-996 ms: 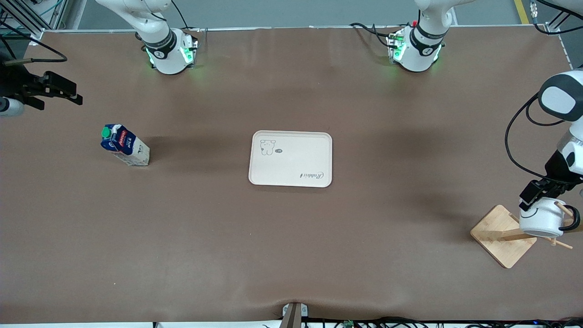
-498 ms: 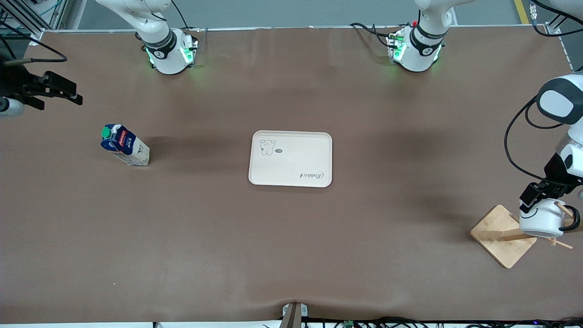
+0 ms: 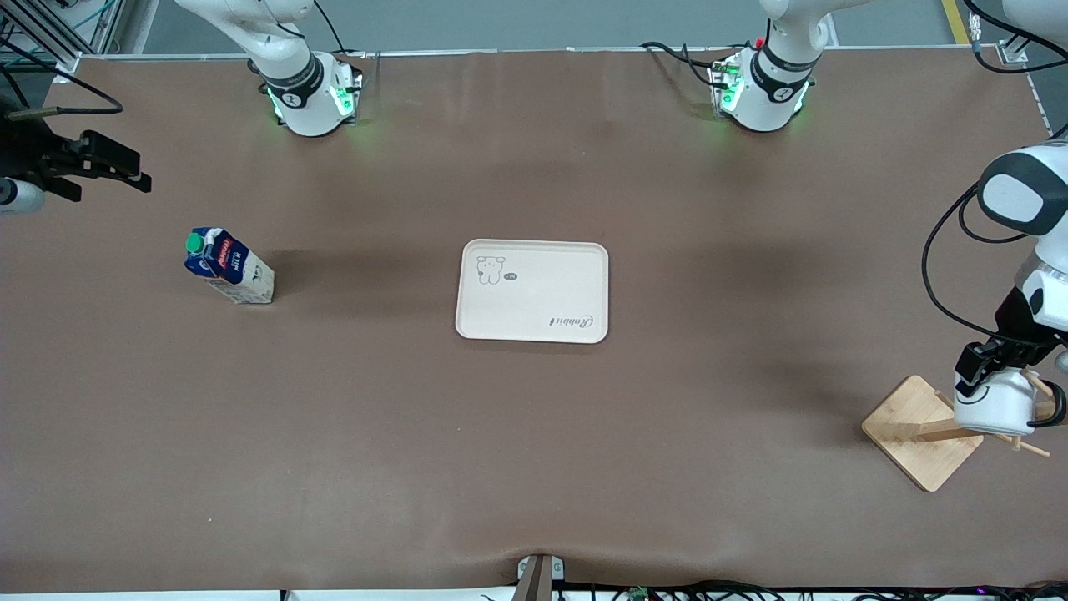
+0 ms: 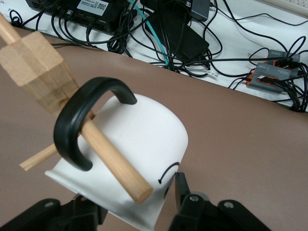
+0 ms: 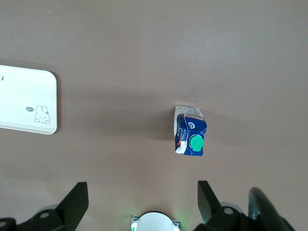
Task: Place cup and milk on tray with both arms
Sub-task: 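Grasp the white mug on the wooden stand with the left gripper, then lift the white mug off the stand and carry it toward the tray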
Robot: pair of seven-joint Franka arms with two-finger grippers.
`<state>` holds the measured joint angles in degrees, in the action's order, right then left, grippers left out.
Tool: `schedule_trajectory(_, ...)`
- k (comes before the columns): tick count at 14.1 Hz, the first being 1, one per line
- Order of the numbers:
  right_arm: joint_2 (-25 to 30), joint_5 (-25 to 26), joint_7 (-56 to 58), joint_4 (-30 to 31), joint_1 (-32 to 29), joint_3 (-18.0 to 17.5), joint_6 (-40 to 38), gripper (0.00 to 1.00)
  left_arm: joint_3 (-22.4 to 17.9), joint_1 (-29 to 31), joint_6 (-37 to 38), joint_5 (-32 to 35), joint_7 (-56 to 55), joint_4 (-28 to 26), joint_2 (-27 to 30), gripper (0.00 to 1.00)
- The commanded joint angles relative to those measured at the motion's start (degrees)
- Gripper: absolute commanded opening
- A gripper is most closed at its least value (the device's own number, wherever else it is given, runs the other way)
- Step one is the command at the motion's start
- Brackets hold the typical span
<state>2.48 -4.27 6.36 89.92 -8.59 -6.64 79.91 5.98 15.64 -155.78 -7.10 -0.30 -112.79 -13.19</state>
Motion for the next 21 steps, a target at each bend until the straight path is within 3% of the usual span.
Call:
schedule_trajectory(1, 0.50, -0.03, -0.38, 0.34, -1.08, -0.66, -0.28, 1.00, 0.43, 0.00, -0.75, -1.60, 1.71, 0.11, 0.44, 0.31)
schedule_trajectory(6, 0.50, -0.03, -0.38, 0.43, -1.17, -0.66, -0.28, 1.00, 2.80, 0.18, -0.49, -1.60, 1.45, 0.46, 1.06, 0.00)
schedule_trajectory(12, 0.50, -0.12, -0.38, 0.43, -1.17, -0.66, -0.28, 1.00, 4.03, 0.00, 2.22, -1.60, 1.01, 0.64, 3.08, 0.00)
schedule_trajectory(21, 0.42, -0.12, -0.38, 0.43, -1.26, -0.66, -0.28, 1.00, 7.46, -0.17, 22.50, -1.60, -3.90, 3.09, 8.88, 0.00)
